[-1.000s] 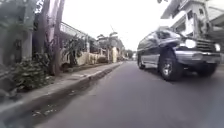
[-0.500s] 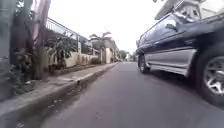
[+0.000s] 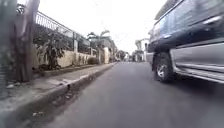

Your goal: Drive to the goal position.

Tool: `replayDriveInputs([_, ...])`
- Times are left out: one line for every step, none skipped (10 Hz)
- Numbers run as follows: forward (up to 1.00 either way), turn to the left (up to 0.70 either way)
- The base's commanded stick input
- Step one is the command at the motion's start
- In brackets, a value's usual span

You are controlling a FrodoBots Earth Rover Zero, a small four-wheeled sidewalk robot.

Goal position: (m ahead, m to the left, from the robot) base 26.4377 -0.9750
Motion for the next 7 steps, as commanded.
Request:
replayDriveInputs([1.0,0.04])
replayDriveInputs([1.0,0.04])
replayDriveInputs([1.0,-0.05])
replayDriveInputs([1.0,-0.36])
replayDriveInputs([1.0,-0.36])
replayDriveInputs([1.0,-0.36])
replayDriveInputs([1.0,-0.36])
